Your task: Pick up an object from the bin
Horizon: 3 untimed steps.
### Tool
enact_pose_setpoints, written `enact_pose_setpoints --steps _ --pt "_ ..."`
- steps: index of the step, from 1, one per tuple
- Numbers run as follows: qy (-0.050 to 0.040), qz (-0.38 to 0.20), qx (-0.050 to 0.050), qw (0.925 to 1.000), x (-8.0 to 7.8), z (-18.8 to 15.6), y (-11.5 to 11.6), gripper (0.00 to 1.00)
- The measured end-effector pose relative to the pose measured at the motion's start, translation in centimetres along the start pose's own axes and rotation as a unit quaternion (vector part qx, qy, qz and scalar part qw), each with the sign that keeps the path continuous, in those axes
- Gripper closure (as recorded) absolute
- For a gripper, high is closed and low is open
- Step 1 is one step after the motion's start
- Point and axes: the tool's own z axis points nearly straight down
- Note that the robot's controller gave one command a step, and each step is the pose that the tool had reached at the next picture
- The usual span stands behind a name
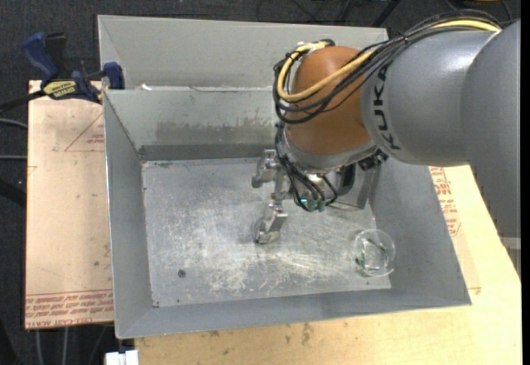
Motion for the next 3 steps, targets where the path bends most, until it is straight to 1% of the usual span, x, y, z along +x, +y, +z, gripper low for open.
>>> enact_pose_setpoints --steps 1,2,3 --pt "-0.0038 0.001 0.0 1.0 -0.2 -0.4 0.0 0.0" --pt "-0.0064 -0.027 -0.001 0.9996 -0.3 0.8 -1.5 0.0" --pt "-0.0015 -0.071 0.0 0.9975 2.3 5.5 -7.2 1.0"
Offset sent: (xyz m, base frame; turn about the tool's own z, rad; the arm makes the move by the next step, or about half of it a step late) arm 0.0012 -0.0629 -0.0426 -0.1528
